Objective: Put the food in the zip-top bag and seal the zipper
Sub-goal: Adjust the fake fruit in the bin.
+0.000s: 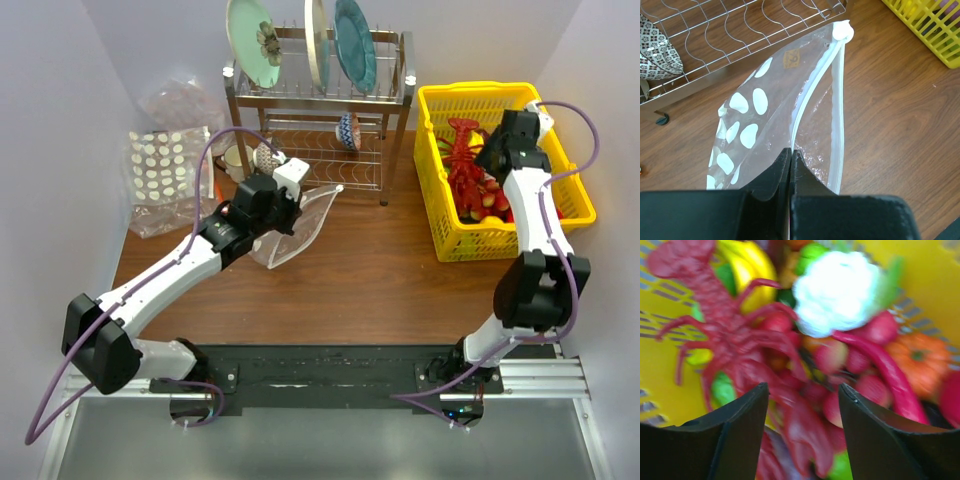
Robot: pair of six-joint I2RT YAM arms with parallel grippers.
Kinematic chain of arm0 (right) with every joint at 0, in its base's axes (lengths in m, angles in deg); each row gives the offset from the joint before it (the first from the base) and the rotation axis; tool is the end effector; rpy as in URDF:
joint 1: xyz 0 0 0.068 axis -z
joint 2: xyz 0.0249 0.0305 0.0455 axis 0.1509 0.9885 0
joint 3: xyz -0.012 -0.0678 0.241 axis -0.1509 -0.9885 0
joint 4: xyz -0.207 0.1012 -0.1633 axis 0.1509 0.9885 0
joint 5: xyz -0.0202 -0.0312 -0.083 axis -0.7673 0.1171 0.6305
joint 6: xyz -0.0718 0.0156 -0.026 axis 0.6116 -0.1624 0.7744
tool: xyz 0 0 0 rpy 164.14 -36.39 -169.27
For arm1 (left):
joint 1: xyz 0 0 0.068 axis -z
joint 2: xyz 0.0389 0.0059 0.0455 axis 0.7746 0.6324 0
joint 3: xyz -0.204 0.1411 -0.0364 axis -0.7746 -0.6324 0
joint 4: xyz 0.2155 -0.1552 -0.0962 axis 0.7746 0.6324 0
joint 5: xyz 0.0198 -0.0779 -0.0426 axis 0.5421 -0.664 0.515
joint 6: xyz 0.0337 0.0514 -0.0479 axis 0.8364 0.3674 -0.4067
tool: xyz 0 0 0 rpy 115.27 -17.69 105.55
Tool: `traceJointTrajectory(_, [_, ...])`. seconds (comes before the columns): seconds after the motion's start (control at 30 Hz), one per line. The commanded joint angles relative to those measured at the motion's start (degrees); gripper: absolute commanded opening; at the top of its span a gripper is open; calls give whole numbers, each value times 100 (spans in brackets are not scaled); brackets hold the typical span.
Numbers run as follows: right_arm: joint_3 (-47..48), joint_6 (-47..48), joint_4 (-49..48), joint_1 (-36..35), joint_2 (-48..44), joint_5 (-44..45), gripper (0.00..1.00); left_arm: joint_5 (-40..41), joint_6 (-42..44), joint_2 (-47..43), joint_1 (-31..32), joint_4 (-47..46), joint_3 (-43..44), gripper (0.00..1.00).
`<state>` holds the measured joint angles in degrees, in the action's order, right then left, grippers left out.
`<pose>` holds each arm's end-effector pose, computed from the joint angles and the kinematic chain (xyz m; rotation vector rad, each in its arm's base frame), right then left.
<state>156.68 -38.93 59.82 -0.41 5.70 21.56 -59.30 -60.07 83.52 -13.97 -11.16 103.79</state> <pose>0.4150 -0.0807 0.3050 0.7595 2.0686 -0.1971 0.2863 -0.2108 0.2797 0.5210 2.0122 -0.4228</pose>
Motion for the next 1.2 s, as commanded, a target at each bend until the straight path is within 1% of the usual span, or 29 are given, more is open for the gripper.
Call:
traceJointTrajectory(0.0, [-418,88,-123,43,-566,1134,59,0,88,-188,21,-215,-80,0])
traceJointTrajectory(0.07, [-717,9,-131,130,-601,1215,60,-9,88,-214,20,-198,-63,0])
traceJointTrajectory(0.1, [-805,-70,-192,174,-592,1136,64,-35,88,-232,21,-198,-63,0])
traceJointTrajectory(0.17, [-946,-167,-324,315,-426,830,67,-35,79,-240,12,-206,-63,0])
traceJointTrajectory(0.2, [-955,-272,-376,376,-312,697,72,-61,79,-249,12,-198,-63,0])
traceJointTrajectory(0.3, [-815,-483,-438,587,127,38,76,-79,70,-258,12,-189,-54,0])
traceJointTrajectory(0.47, [-525,-642,-641,632,734,-288,79,-18,88,-320,21,-180,-80,0])
traceJointTrajectory(0.53, [-298,-633,-597,632,1050,-455,79,9,105,-346,20,-171,-80,0])
traceJointTrajectory(0.63, [-129,-642,-491,632,1253,-675,70,27,105,-355,12,-171,-80,0])
traceJointTrajectory(0.67, [-147,-642,-509,632,1245,-710,57,44,114,-355,20,-180,-80,0])
traceJointTrajectory(0.73, [-304,-642,-640,632,966,-745,44,44,114,-364,12,-171,-89,0])
traceJointTrajectory(0.77, [-383,-633,-710,632,833,-745,35,62,123,-355,20,-171,-89,0])
traceJointTrajectory(0.83, [-533,-616,-843,632,430,-754,33,62,123,-346,21,-171,-89,0])
traceJointTrajectory(0.87, [-525,-581,-825,640,323,-754,30,44,123,-346,21,-180,-98,0])
traceJointTrajectory(0.93, [-420,-528,-694,632,121,-772,27,18,114,-320,21,-189,-89,0])
traceJointTrajectory(1.07, [-384,-457,-649,632,-502,-964,28,0,114,-302,21,-189,-80,0])
traceJointTrajectory(1.17, [-559,-466,-904,632,-1003,-1079,28,26,114,-293,21,-180,-89,0])
